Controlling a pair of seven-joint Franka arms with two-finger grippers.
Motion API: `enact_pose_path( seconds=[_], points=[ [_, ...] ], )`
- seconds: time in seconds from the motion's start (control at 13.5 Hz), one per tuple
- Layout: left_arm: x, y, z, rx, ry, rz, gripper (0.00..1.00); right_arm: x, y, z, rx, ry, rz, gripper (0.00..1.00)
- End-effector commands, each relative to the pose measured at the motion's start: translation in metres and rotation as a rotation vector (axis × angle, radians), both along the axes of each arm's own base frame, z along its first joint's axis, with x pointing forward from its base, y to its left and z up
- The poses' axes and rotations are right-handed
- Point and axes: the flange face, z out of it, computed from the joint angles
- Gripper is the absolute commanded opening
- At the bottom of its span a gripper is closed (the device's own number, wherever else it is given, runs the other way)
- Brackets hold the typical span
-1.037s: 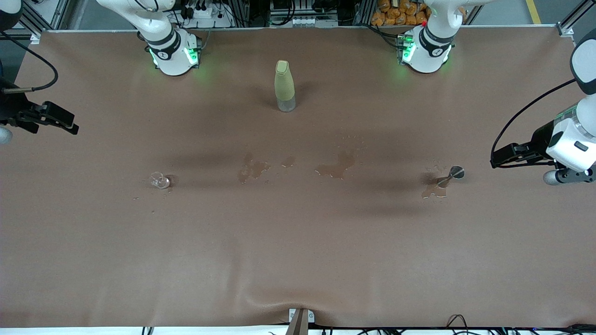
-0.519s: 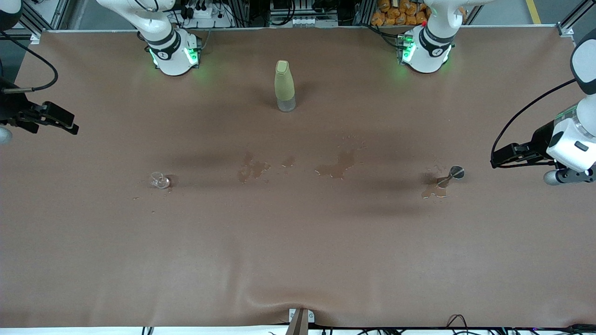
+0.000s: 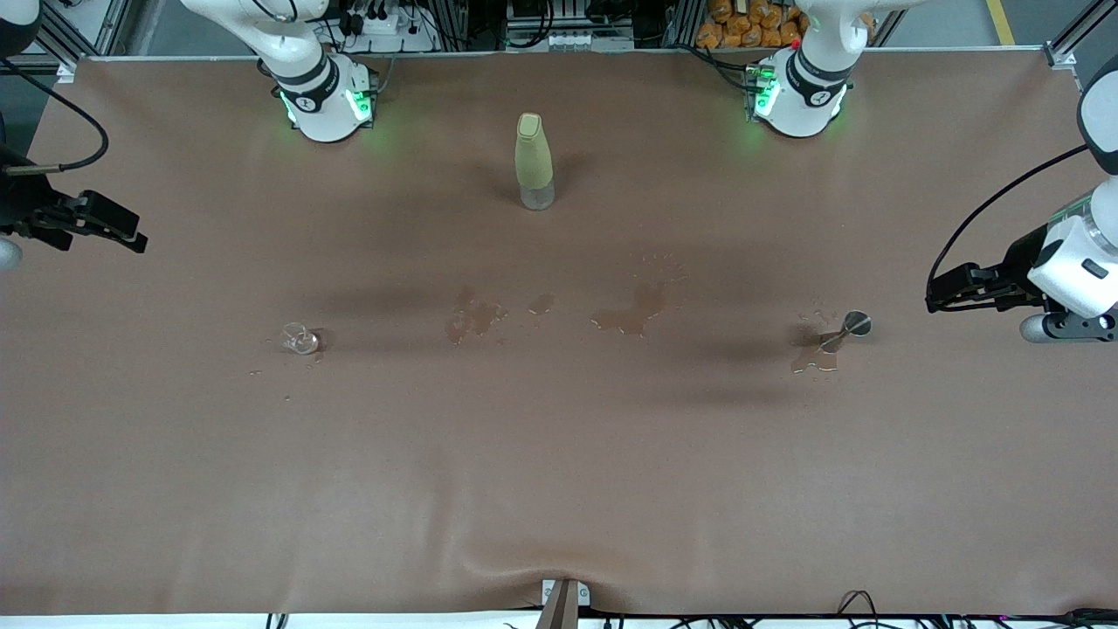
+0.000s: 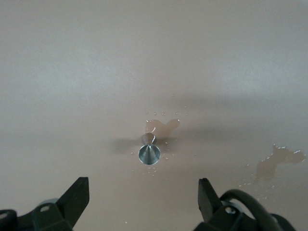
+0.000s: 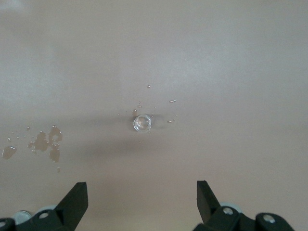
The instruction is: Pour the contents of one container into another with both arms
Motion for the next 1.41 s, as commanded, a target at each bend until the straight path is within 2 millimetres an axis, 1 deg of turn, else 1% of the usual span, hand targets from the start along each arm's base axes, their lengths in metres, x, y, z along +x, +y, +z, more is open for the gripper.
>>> enact_pose_path(
  seconds=[0.0, 0.07, 0.15, 0.22, 0.3, 0.44, 0.52, 0.59, 0.74, 0.89, 0.96, 1.11, 1.26, 1.33],
  points=[
    [-0.003, 0.007, 0.001, -0.016, 0.008, -0.107, 1.0, 0.002, 0.002, 0.008, 0.0, -0.013, 0.004, 1.0],
    [-0.004, 0.017, 0.001, -0.022, 0.007, -0.135, 1.0, 0.001, 0.003, 0.009, -0.001, -0.015, 0.007, 1.0],
    [-0.005, 0.021, -0.002, -0.042, 0.019, -0.165, 1.0, 0.001, 0.0, 0.009, -0.001, -0.015, 0.02, 1.0],
    [-0.005, 0.021, -0.005, -0.065, 0.023, -0.195, 1.0, 0.001, -0.003, 0.009, -0.004, -0.014, 0.053, 1.0],
    [-0.003, 0.019, -0.014, -0.073, 0.038, -0.224, 1.0, 0.001, -0.008, 0.009, -0.004, -0.015, 0.091, 1.0],
    [-0.004, 0.022, -0.019, -0.116, 0.04, -0.309, 1.0, -0.001, -0.029, 0.011, -0.004, -0.019, 0.144, 1.0],
    [-0.004, 0.033, -0.02, -0.17, 0.027, -0.36, 1.0, -0.003, -0.037, 0.012, -0.005, -0.021, 0.197, 1.0],
    [-0.003, 0.037, -0.027, -0.207, 0.018, -0.434, 1.0, -0.004, -0.045, 0.013, -0.005, -0.022, 0.272, 1.0],
    [-0.002, 0.036, -0.033, -0.242, -0.009, -0.586, 1.0, -0.009, -0.062, 0.015, -0.008, -0.029, 0.482, 1.0],
    [-0.002, 0.045, -0.048, -0.33, -0.018, -0.696, 1.0, -0.013, -0.081, 0.014, -0.008, -0.028, 0.709, 1.0],
    [-0.001, 0.057, -0.057, -0.367, -0.034, -0.741, 1.0, -0.015, -0.091, 0.013, -0.005, -0.025, 0.831, 1.0],
    [0.0, 0.07, -0.075, -0.415, -0.07, -0.902, 1.0, -0.019, -0.107, 0.008, 0.002, -0.021, 1.109, 1.0],
    [0.001, 0.09, -0.098, -0.462, -0.132, -1.111, 1.0, -0.02, -0.11, 0.01, -0.013, -0.023, 1.364, 1.0],
    [0.001, 0.099, -0.111, -0.481, -0.16, -1.195, 1.0, -0.021, -0.112, 0.012, -0.029, -0.011, 1.456, 1.0]
  ],
)
